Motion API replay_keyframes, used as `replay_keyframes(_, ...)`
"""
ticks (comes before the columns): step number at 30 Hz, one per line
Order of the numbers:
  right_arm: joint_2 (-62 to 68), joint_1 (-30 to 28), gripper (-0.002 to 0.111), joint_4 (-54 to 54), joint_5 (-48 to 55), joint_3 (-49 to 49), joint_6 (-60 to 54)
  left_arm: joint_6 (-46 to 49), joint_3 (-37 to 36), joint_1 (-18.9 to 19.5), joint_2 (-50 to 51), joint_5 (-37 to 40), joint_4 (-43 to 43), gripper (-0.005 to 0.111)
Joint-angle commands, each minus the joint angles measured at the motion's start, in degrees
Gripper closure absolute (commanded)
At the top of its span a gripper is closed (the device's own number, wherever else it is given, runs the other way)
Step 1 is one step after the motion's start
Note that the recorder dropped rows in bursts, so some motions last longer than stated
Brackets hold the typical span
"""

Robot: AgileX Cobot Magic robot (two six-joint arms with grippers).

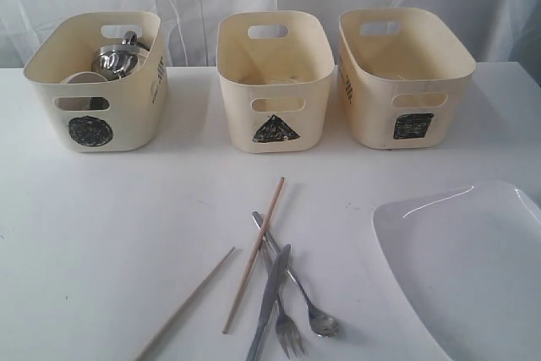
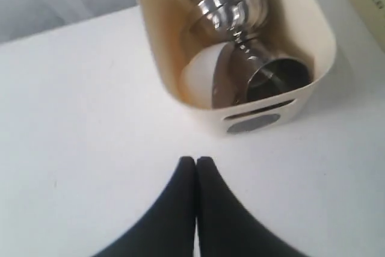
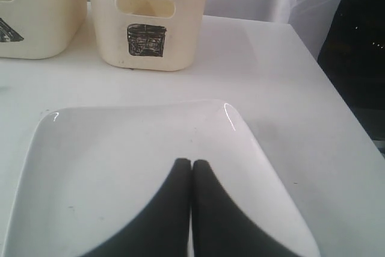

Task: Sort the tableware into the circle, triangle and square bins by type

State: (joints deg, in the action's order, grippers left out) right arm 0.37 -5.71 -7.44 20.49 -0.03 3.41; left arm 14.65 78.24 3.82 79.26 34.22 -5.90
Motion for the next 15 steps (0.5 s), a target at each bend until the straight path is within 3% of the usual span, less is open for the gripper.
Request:
replay_keyframes(1, -0.4, 0.0, 0.108, -0.1, -0.4, 0.0, -0.4, -1.4, -11.5, 8.8, -7.4, -4.7, -8.1, 0.107)
replay_keyframes(5, -0.4, 0.0, 0.108, -0.1, -0.4, 0.0, -0.4, 9.7, -27.2, 14.4, -20.0, -18.6, -16.5, 0.107)
replay_keyframes(9, -0.4, 0.0, 0.108, -0.1, -0.4, 0.0, -0.4, 18.4, -41.1, 14.9, -36.4, -30.0, -25.0, 0.107)
replay_keyframes(11, -0.4, 0.0, 0.108, -0.1, -0.4, 0.0, -0.4, 18.4, -48.0, 14.9, -49.3, -27.4, -29.8, 0.107)
replay_keyframes(12, -0.4, 0.0, 0.108, -0.1, -0.4, 0.0, -0.4, 18.4, -50.8, 14.9, -57.1, -21.7, -32.3, 0.107)
replay_keyframes(15, -0.4, 0.0, 0.108, -0.1, -0.4, 0.0, -0.4, 18.5, -54.3, 14.9, -67.3, -7.4, -38.7, 0.107)
